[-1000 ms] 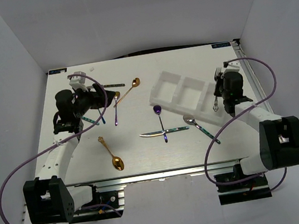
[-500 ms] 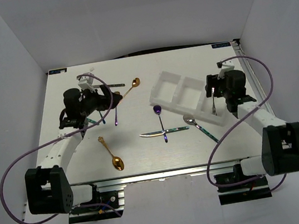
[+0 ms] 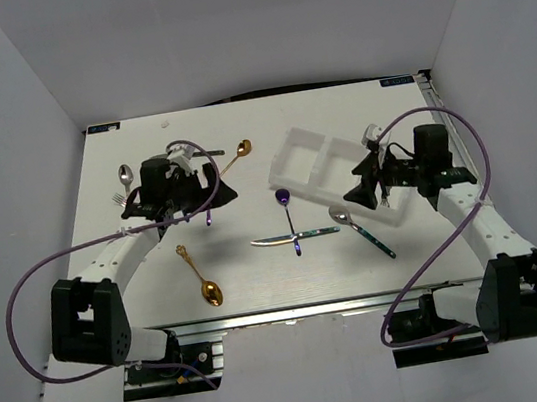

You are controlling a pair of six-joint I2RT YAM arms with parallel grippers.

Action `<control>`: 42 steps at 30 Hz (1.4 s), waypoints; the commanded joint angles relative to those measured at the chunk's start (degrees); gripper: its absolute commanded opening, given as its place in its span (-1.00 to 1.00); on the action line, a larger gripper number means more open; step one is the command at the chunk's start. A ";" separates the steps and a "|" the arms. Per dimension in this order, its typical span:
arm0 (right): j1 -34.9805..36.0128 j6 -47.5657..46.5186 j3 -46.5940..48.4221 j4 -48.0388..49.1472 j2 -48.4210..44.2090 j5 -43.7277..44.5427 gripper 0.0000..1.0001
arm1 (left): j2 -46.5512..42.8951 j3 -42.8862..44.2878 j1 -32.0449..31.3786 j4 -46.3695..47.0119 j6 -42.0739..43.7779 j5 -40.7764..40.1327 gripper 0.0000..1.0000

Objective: Sort the eating utensils into containers

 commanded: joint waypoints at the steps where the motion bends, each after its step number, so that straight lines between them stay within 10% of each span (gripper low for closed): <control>1: -1.29 -3.84 0.81 -2.62 -1.86 -3.78 0.64 | -3.06 1.20 -0.12 -6.40 -1.13 -5.93 0.95; 9: -1.91 -1.82 -0.60 -1.57 -5.38 -3.70 0.64 | 2.20 7.35 0.23 -10.53 3.70 -20.88 0.96; 28: -2.87 -5.33 0.28 -5.26 -7.41 -2.29 0.65 | 36.66 35.47 12.62 -17.04 7.04 -26.17 0.76; 42: -4.98 -5.51 0.45 -5.52 -7.41 -2.20 0.65 | 42.99 39.00 12.62 -19.68 7.92 -29.15 0.18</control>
